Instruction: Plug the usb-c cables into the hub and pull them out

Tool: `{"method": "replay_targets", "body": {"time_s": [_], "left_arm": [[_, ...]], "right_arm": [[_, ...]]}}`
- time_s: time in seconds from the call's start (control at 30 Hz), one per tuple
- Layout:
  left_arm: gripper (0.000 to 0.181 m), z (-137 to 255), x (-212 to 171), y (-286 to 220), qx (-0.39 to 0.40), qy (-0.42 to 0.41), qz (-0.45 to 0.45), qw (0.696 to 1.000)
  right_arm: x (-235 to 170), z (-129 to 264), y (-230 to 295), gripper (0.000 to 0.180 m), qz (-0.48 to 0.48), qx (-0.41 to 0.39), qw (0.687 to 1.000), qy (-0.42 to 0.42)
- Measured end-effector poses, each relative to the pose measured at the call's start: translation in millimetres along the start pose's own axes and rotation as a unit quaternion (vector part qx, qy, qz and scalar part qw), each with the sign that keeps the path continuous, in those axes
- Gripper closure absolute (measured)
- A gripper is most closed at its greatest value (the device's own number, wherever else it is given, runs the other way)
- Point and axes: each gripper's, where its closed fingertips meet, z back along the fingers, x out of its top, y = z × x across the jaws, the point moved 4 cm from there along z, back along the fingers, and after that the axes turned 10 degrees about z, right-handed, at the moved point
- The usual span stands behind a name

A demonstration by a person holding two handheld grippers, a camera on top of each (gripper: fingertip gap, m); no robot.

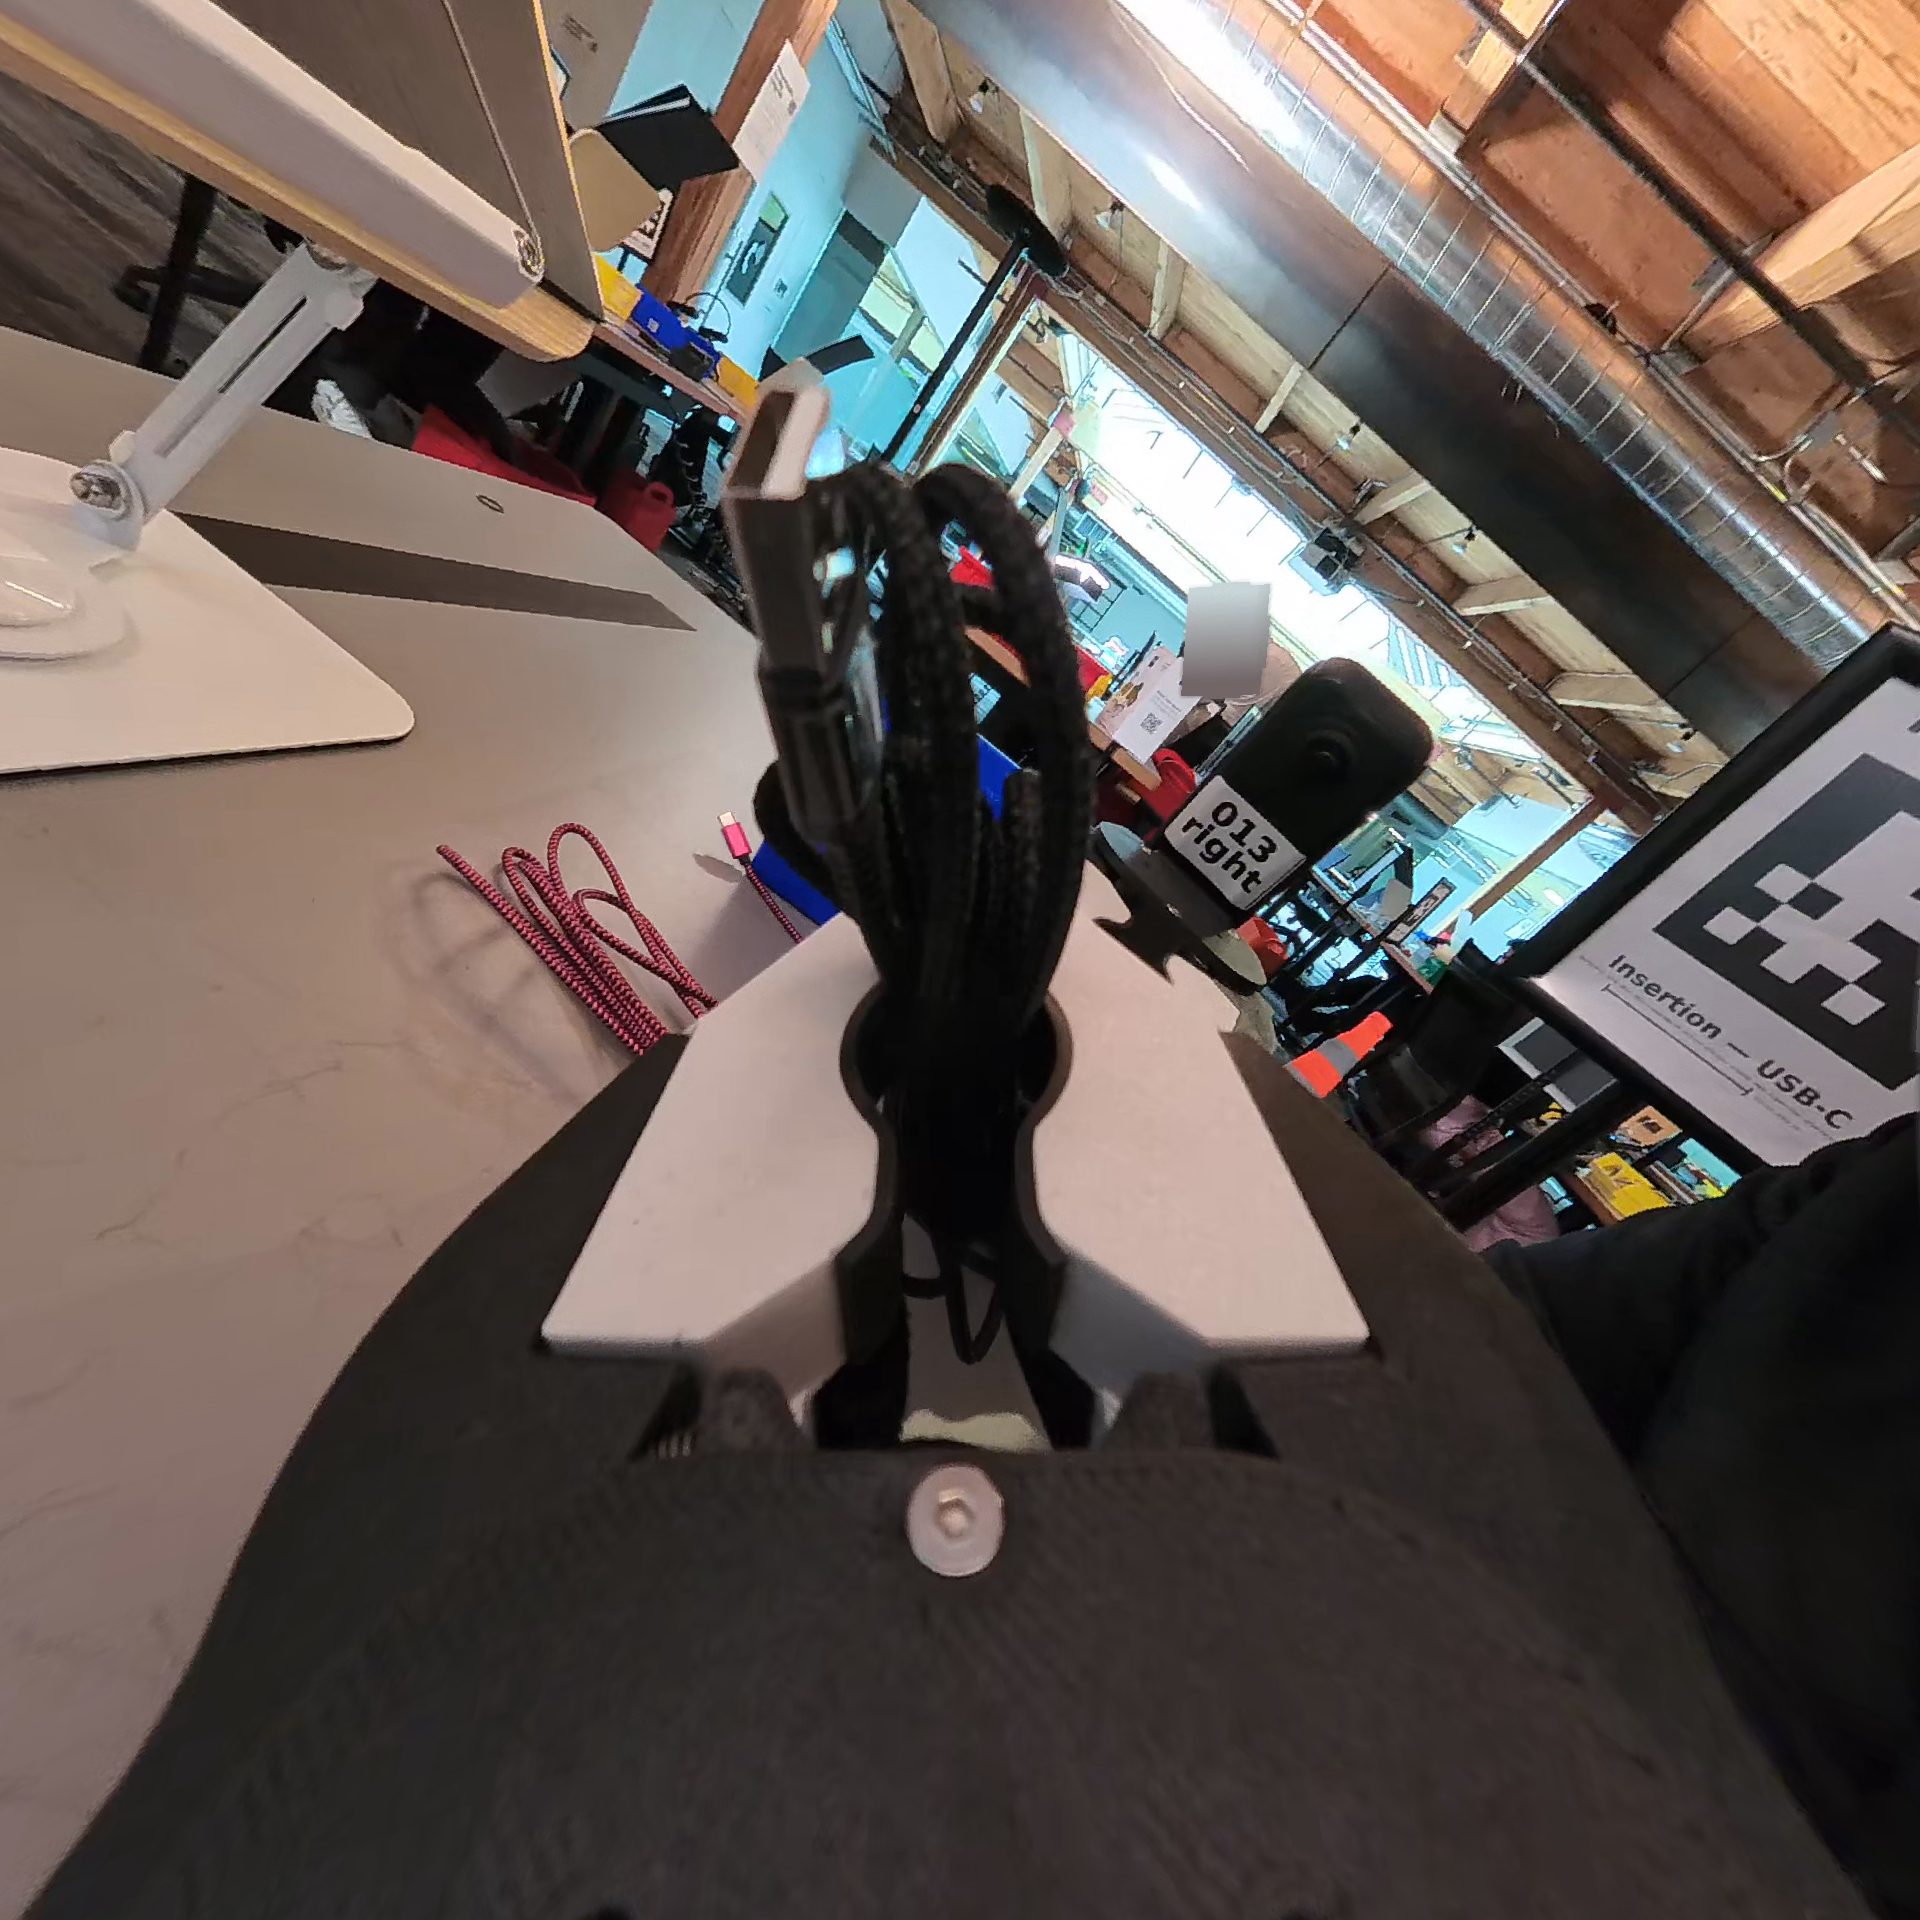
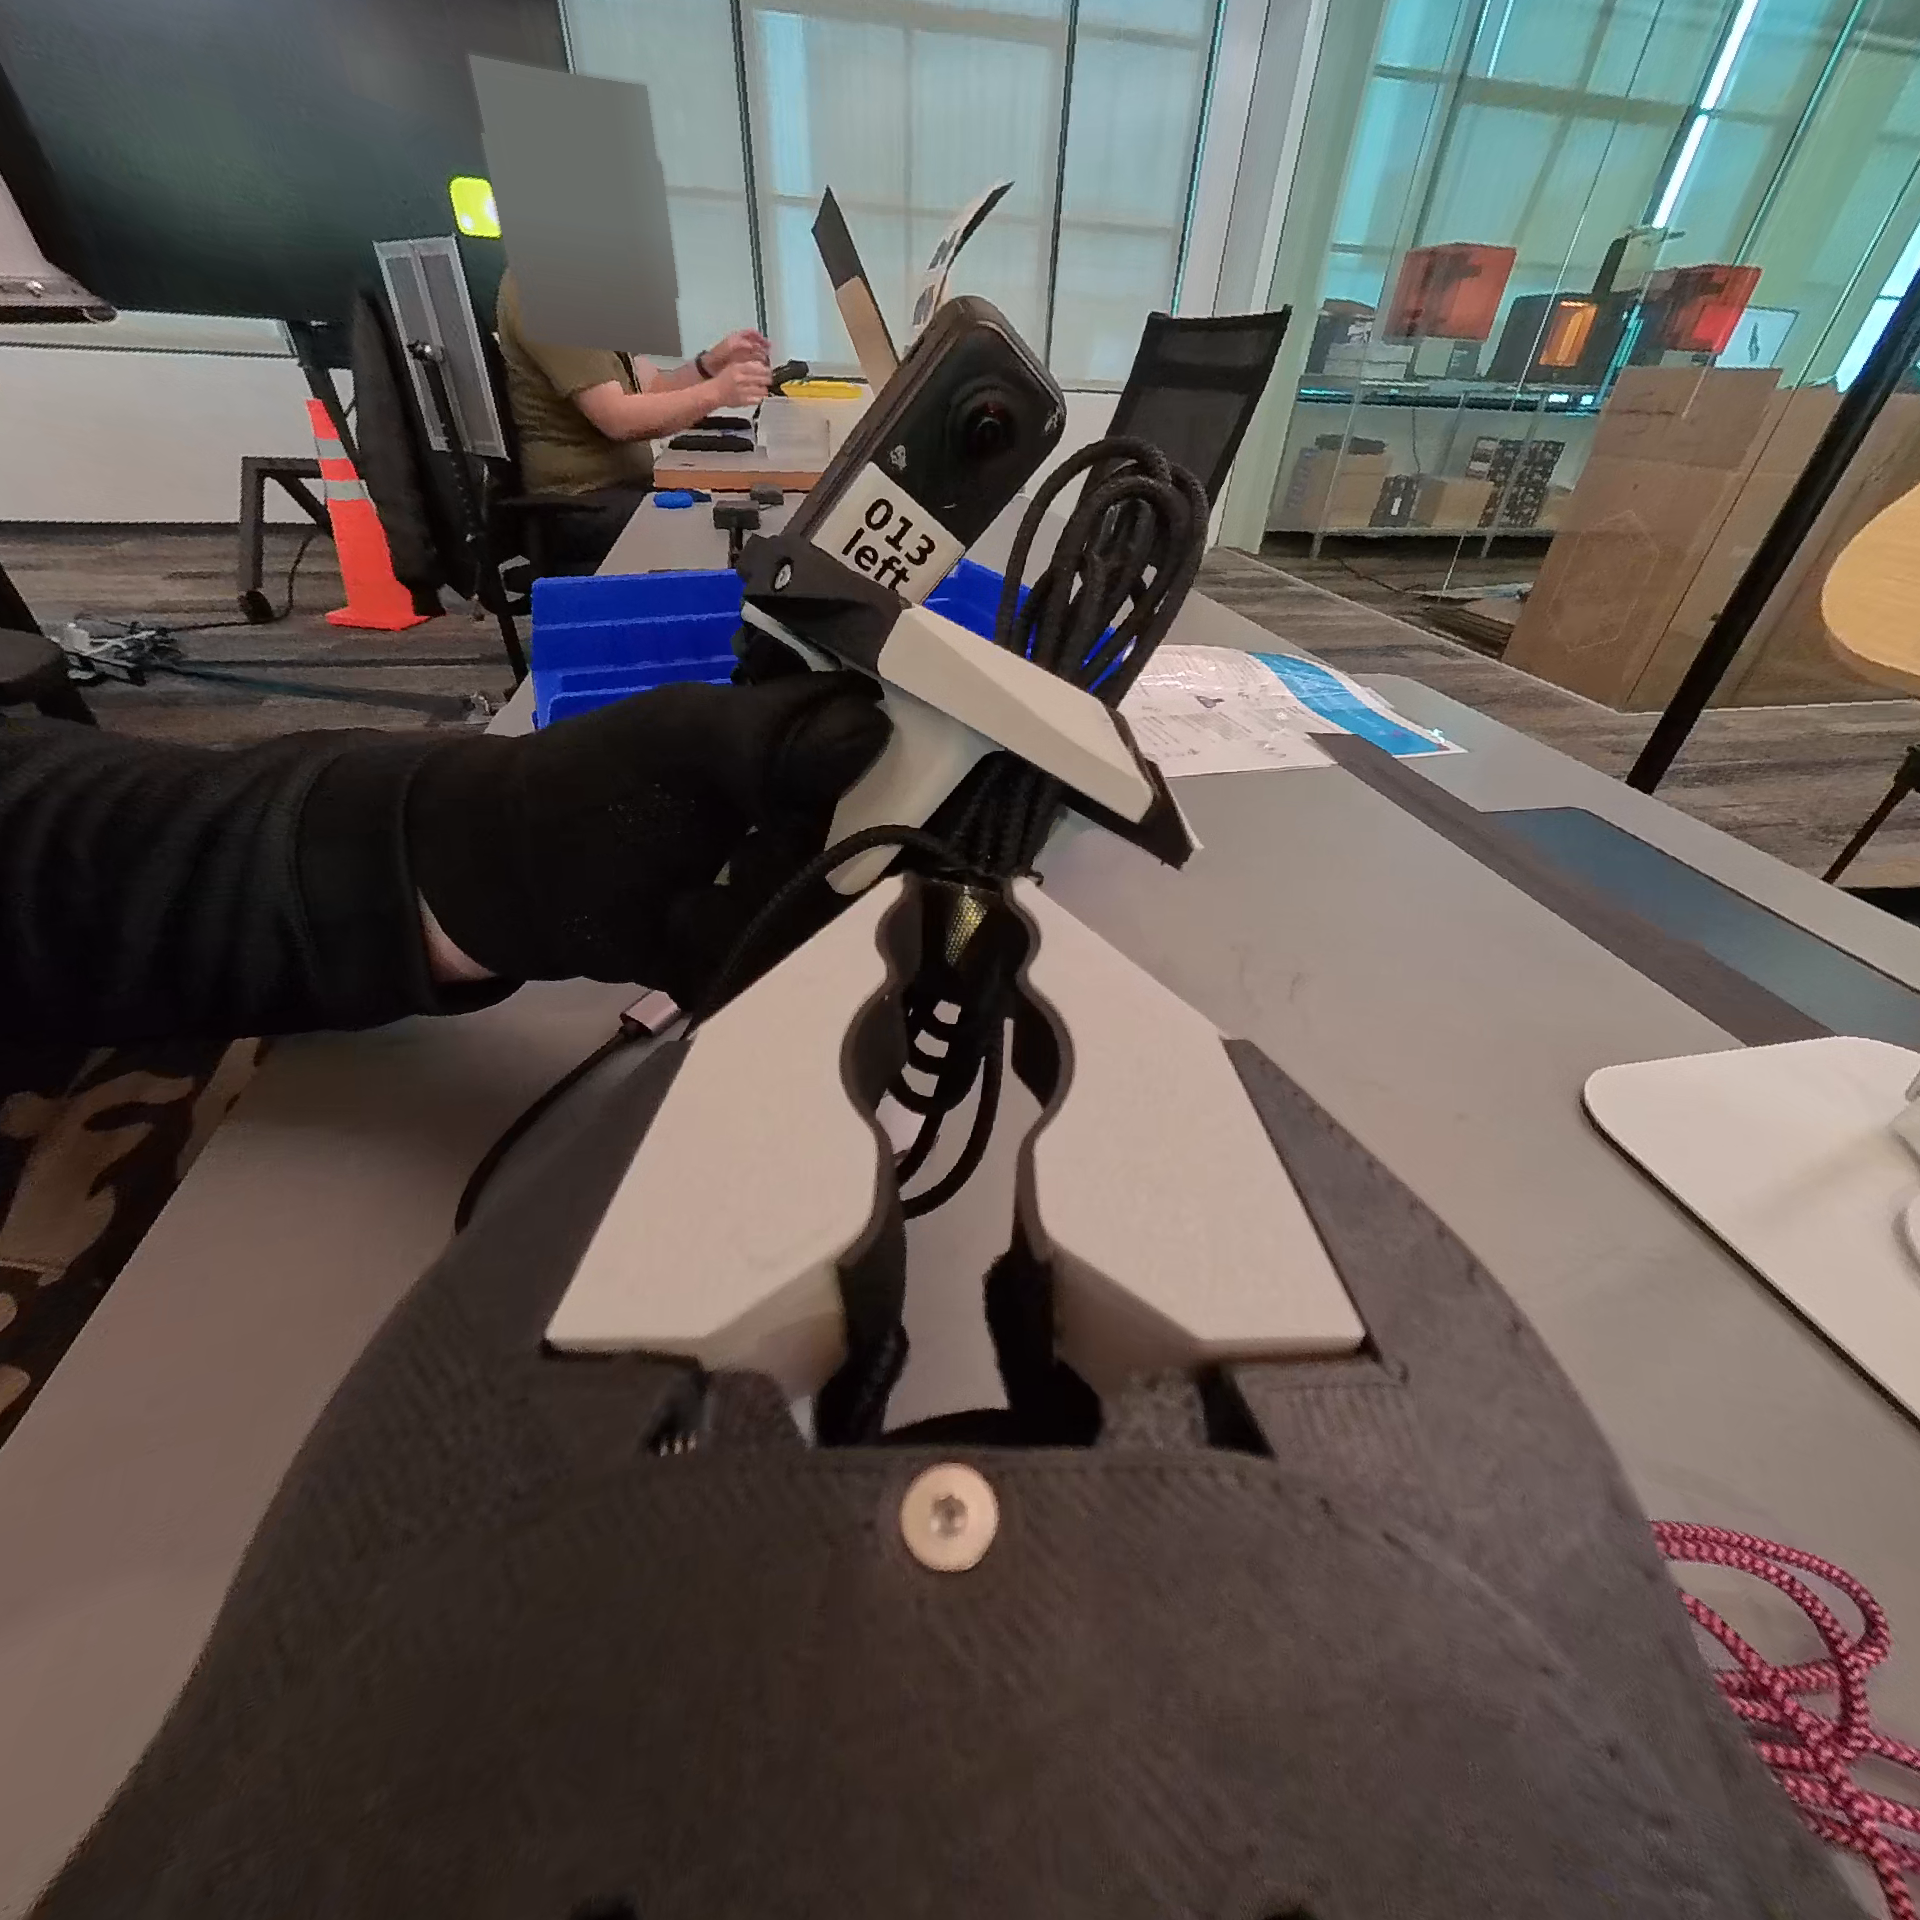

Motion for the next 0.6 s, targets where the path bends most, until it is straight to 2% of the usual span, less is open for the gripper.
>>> {"method": "replay_targets", "body": {"time_s": [0.07,0.6], "left_arm": [[0.17,-0.2,-0.7,-1.1,-0.003,0.002,-0.001,1.0],[0.17,-0.5,4.2,-1.5,0.016,-0.021,-0.018,0.999]], "right_arm": [[1.9,2.5,-1.3,0.18,-0.006,-0.001,1.0,-0.01],[6.0,8.7,0.2,0.18,-0.008,0.002,1.0,-0.008]]}}
